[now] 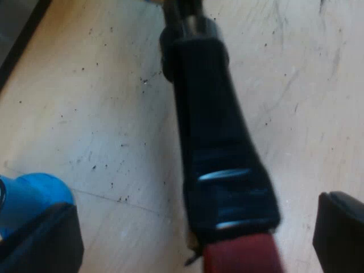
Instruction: Put the handle in the coffee machine
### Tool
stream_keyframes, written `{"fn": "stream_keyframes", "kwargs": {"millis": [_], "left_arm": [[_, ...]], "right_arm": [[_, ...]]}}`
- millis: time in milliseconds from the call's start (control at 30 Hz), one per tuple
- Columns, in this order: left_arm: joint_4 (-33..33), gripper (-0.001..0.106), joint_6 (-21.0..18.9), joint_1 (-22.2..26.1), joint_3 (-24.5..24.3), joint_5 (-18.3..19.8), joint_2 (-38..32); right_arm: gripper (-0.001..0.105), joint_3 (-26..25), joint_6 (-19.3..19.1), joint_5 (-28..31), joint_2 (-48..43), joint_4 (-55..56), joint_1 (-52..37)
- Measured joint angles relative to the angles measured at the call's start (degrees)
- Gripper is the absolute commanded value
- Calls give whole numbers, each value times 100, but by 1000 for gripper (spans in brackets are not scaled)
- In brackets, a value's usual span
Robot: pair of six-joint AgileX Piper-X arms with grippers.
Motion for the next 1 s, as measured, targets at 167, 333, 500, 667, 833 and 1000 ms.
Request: {"fn": "stream_keyframes", "kwargs": {"millis": [167, 333, 500, 667, 833, 1000], "left_arm": [[-239, 84, 159, 0, 304, -322, 0], [-375, 84, 233, 0, 351, -400, 0], [-432, 84, 243, 0, 351, -381, 0], [-432, 83, 243, 0, 351, -352, 0], [-432, 69, 243, 0, 351, -352, 0], [-432, 51, 243, 0, 351, -333, 0]], "right_arm": [[0, 0, -1, -14, -24, 19, 0], [0, 22, 37, -24, -24, 44, 0], [0, 22, 41, -26, -24, 44, 0], [0, 22, 41, -26, -24, 44, 0], [0, 22, 41, -26, -24, 44, 0], [0, 22, 158, -26, -24, 44, 0]]}}
